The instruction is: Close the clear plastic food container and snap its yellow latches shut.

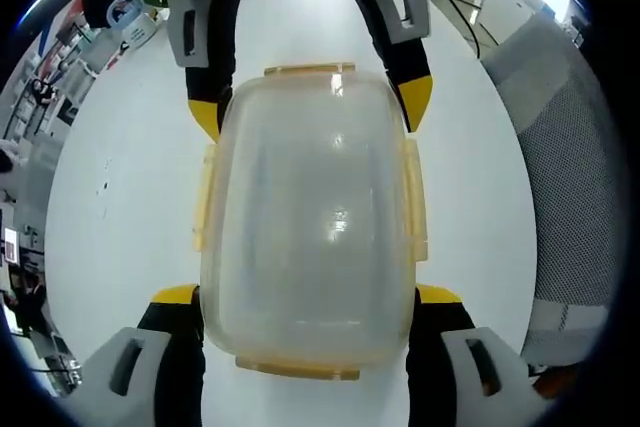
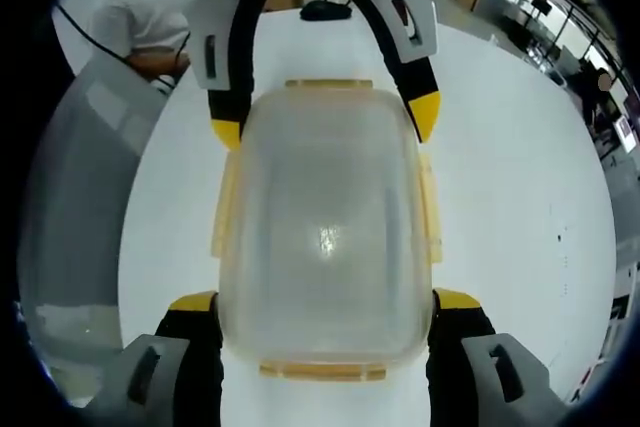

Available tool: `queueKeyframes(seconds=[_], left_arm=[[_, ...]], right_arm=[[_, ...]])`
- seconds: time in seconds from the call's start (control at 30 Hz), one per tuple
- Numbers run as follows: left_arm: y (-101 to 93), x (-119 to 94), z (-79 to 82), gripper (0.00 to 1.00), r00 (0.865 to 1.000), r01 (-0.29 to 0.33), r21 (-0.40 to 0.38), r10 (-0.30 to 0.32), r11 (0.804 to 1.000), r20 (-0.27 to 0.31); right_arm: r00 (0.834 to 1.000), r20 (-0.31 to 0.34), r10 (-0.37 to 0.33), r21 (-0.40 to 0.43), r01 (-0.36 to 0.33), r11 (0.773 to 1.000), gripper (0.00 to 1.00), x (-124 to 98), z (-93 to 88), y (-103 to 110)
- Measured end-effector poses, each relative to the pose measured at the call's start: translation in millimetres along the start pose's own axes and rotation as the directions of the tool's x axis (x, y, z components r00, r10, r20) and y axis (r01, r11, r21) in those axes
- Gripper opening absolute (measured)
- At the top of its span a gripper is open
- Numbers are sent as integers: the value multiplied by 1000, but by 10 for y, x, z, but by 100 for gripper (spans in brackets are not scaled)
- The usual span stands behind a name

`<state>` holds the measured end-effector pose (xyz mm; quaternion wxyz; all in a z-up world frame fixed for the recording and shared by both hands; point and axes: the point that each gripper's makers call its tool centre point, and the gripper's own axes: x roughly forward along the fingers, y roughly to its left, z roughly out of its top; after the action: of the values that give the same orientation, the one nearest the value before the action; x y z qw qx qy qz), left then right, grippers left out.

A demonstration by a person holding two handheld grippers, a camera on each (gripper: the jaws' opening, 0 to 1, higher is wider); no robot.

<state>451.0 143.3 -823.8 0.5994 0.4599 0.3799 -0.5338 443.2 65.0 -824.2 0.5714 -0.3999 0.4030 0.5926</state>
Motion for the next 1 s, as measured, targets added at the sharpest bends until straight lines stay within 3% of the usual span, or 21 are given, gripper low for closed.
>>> queueKeyframes(seconds=[0.53,0.67,0.77,1.0], left_arm=[[-4,-3,-11,86,1000,-6,31,6,1000,-10],[-21,-29,8,85,1000,8,7,-8,1000,7],[-1,-53,59,87,999,0,-12,0,1000,37],[2,-87,42,90,999,-13,-9,13,1000,35]], right_arm=[[1000,27,6,-6,-6,1000,86,-16,15,7],[1000,26,7,-4,-7,1000,87,-24,-2,9],[998,60,0,24,-2,1000,88,-62,26,-7],[997,78,-20,39,17,999,90,-125,-7,-46]])
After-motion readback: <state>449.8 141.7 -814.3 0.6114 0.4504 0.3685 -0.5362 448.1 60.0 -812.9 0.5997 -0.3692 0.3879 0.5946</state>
